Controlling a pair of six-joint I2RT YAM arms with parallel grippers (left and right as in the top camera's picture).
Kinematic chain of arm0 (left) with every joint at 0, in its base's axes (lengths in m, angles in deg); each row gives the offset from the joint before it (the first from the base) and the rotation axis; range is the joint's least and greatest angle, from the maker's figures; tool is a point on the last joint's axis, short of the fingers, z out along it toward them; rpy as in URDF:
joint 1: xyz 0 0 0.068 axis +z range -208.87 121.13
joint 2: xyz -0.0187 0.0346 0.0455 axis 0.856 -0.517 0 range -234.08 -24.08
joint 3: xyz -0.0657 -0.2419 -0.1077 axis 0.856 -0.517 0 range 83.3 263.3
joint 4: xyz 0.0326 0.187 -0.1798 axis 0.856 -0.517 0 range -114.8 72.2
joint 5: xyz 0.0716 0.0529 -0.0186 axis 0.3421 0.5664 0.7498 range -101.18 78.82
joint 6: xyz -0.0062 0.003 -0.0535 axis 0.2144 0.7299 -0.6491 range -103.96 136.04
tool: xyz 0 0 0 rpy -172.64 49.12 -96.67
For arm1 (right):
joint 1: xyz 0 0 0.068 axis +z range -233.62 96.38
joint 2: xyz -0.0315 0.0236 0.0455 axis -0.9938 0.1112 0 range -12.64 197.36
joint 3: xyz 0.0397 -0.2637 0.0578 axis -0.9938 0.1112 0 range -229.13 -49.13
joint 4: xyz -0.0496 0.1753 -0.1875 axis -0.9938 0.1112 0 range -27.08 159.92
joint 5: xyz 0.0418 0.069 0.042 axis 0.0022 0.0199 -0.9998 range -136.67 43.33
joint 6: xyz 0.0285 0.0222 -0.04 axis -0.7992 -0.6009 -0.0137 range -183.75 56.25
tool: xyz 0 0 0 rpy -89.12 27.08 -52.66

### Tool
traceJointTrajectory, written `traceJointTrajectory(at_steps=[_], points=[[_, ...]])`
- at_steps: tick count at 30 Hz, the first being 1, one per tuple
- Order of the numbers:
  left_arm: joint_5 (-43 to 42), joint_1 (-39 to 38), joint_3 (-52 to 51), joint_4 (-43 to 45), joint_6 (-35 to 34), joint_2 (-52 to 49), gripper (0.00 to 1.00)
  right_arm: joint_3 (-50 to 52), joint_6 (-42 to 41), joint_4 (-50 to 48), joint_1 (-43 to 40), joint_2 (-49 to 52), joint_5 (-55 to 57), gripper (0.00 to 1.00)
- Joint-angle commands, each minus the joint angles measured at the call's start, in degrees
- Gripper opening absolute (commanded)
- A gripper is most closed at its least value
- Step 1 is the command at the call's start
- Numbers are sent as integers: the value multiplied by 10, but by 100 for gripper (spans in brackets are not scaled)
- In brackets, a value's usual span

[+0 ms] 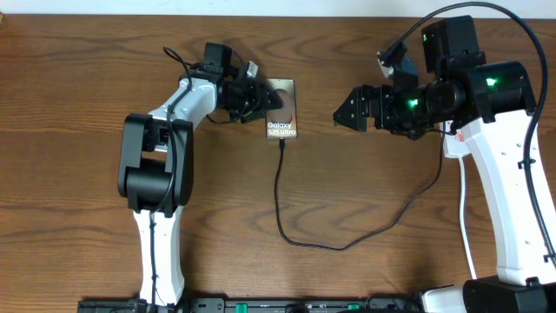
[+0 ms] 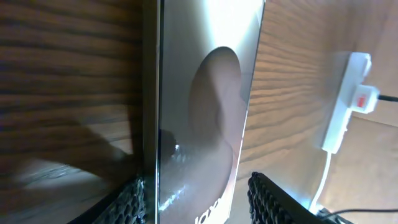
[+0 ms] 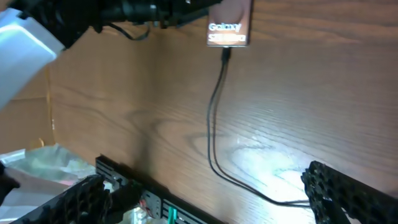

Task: Plug charger to phone and switch on socket

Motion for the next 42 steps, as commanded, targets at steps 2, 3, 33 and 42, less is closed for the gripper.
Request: traceJointTrajectory(at_steps=[2,3,33,42], points=[[179,8,-30,-27,15,-43,53,-7,7,2,-1,-4,13,99],[179,9,-30,-28,17,-40,54,-7,7,2,-1,-4,13,99],[303,33,-30,-98,75,145,87,-7,-15,1,-2,-4,77,99],[328,33,-30,-185,75,413,90,-7,-94,0,-19,-4,160,99]])
